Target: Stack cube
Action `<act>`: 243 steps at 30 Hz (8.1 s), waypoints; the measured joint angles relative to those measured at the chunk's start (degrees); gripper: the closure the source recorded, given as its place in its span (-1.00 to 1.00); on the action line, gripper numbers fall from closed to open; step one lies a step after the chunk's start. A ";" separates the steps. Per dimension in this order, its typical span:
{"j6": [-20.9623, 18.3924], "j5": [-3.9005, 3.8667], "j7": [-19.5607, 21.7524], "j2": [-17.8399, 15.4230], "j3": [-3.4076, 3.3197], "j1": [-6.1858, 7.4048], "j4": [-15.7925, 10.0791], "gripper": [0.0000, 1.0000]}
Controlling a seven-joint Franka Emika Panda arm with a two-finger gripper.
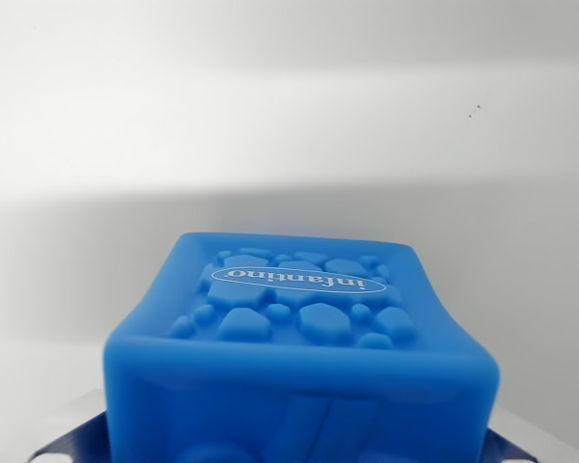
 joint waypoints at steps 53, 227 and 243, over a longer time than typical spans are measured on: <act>-14.47 -1.07 0.69 -17.00 -0.88 0.55 -2.28 1.00; 7.84 -4.92 -26.75 -21.43 5.77 12.80 -29.48 -1.00; 7.84 -4.92 -26.74 -21.43 5.77 12.80 -29.48 -1.00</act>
